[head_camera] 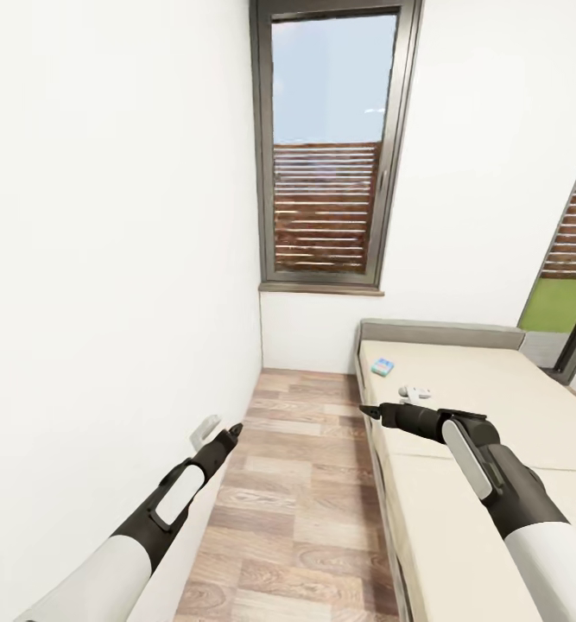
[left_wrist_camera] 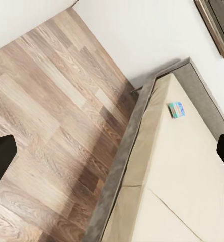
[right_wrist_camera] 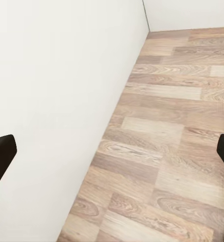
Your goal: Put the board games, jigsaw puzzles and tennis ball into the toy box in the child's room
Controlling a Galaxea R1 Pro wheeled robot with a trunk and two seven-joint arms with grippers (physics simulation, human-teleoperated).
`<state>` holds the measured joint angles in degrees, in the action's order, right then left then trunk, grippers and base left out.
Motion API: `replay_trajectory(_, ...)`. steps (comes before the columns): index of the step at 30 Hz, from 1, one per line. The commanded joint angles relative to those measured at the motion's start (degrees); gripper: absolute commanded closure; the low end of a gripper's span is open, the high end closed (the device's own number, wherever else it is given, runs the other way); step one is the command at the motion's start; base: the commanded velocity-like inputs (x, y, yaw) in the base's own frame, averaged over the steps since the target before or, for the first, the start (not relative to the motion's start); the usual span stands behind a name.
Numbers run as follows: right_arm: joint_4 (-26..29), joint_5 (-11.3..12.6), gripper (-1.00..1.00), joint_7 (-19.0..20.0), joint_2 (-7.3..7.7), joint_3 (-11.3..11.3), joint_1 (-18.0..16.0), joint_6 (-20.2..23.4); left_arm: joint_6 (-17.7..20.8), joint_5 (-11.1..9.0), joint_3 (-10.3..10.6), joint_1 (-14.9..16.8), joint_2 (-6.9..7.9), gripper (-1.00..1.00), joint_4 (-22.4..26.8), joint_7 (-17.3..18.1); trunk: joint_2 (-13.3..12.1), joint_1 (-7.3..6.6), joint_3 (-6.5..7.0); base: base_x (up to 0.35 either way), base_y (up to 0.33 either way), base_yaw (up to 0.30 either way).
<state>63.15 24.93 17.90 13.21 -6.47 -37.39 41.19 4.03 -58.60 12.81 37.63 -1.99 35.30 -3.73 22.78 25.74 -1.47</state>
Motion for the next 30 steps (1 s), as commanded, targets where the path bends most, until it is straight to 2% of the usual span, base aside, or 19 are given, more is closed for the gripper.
replay_trajectory(1,0.04,-0.02,-1.00,0.11,0.05,-0.06,-0.05,0.20,0.10,-0.46,0.18,0.05,0.03,-1.00,0.11,-0.39,0.14,0.04,-0.14,0.000,0.000,0.074)
replay_trajectory(24,0.51,0.03,-1.00,0.11,0.29,0.04,0.03,0.20,0.10,-0.46,0.35,0.07,-0.05,-1.00,0.36,-0.23,0.14,0.04,-0.14,0.000,0.049,0.017)
replay_trajectory(30,0.60,0.03,-1.00,0.12,0.32,0.10,0.02,0.20,0.10,-0.46,0.37,0.07,-0.09,-1.00,0.37,-0.23,0.14,0.04,-0.14,0.000,0.008,-0.112)
